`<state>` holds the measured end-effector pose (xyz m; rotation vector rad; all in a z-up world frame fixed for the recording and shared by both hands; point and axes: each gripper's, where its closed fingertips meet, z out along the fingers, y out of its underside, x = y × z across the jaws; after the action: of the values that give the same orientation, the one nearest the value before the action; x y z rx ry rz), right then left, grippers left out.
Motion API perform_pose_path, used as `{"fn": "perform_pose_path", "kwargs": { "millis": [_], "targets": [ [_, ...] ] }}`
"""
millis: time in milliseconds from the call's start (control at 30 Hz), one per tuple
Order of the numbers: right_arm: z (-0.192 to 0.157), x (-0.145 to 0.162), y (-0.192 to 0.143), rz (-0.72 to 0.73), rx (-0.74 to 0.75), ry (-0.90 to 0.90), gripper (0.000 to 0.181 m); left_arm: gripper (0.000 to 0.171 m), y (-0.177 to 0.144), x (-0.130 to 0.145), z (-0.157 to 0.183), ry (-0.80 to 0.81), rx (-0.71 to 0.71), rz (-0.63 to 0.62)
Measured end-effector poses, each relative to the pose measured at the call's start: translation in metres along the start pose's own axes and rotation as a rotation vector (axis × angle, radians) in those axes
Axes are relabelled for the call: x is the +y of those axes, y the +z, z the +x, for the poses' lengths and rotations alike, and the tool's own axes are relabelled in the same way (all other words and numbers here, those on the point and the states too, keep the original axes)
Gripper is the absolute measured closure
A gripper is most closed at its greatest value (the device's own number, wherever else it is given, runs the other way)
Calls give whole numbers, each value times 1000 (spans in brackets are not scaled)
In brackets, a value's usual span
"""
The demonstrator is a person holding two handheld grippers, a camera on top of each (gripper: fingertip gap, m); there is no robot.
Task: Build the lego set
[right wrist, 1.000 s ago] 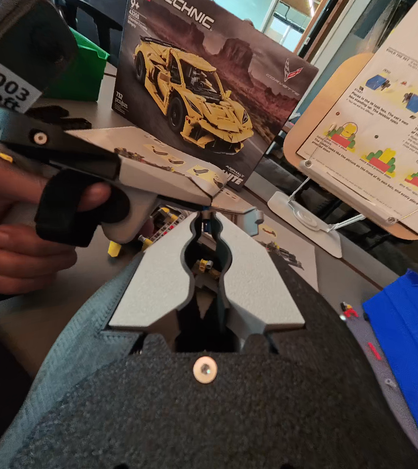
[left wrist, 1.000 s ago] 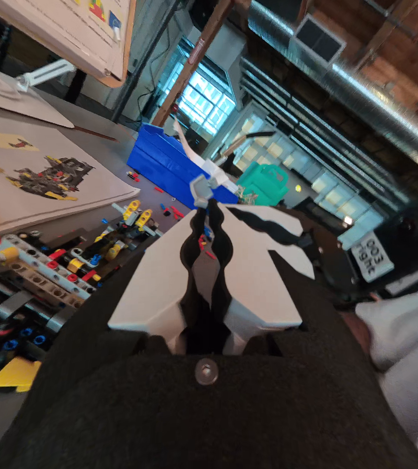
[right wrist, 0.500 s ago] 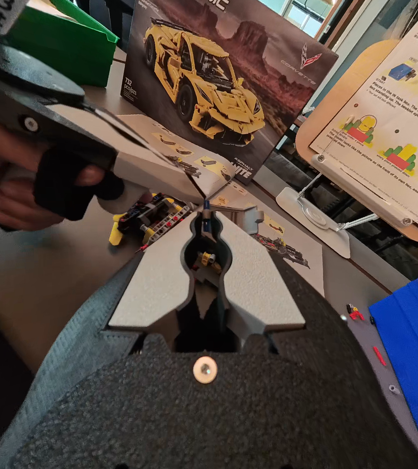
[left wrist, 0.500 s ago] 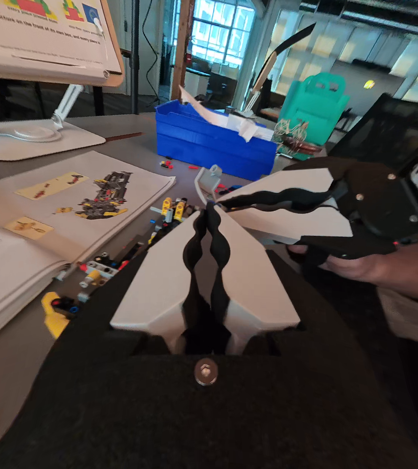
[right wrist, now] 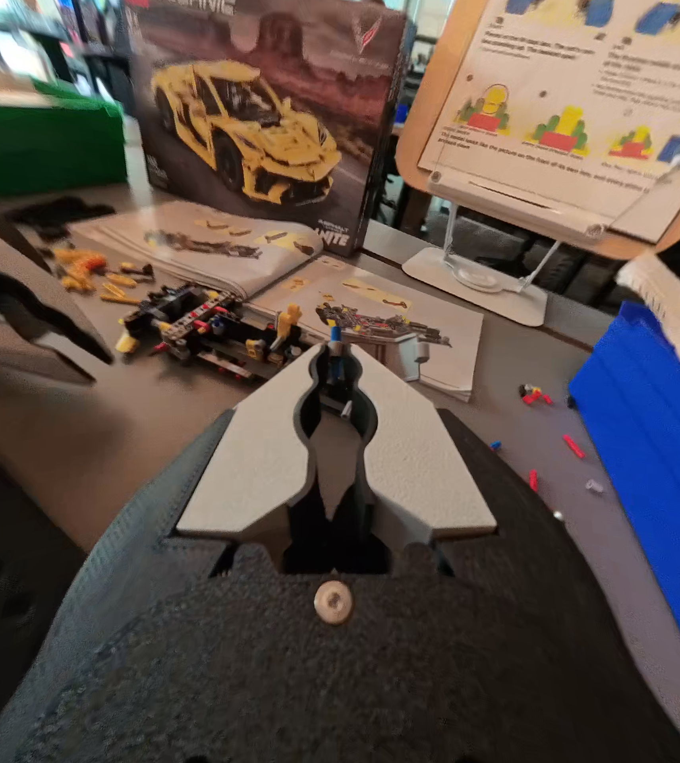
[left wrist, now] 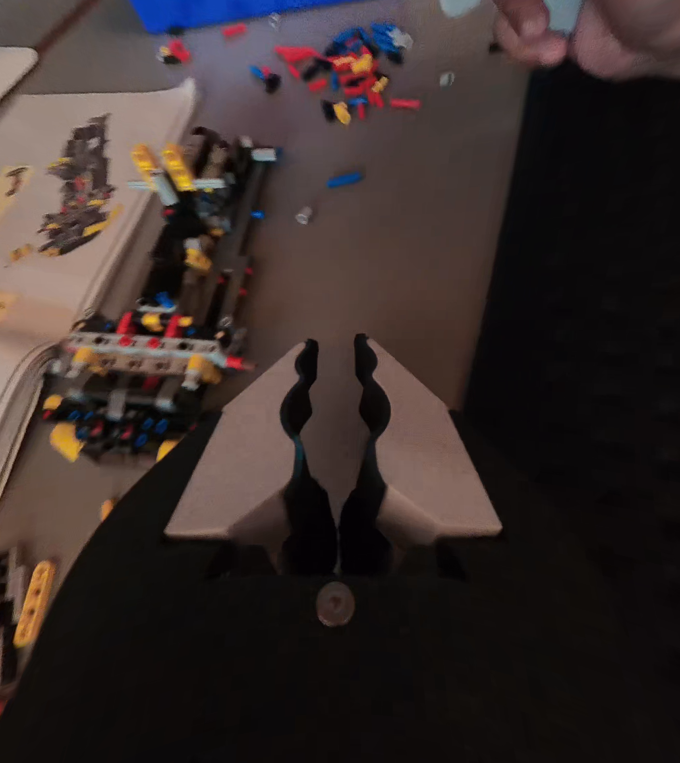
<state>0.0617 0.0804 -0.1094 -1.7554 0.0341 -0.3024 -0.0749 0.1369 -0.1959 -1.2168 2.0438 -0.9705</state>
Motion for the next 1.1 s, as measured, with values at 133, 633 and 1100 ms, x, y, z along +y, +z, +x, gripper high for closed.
{"fn": "perform_pose_path", "kwargs": {
  "millis": [133, 633, 1100],
  "targets": [
    [27, -13, -36, 182, -102, 232, 176, 148, 30, -19, 23, 79, 87, -38],
    [140, 14, -182, 338, 71, 484, 175, 147, 85, -65, 51, 78, 234, 34],
    [114, 52, -203, 205, 117, 477, 176, 144, 214, -163, 95, 537, 542, -135]
  ]
}}
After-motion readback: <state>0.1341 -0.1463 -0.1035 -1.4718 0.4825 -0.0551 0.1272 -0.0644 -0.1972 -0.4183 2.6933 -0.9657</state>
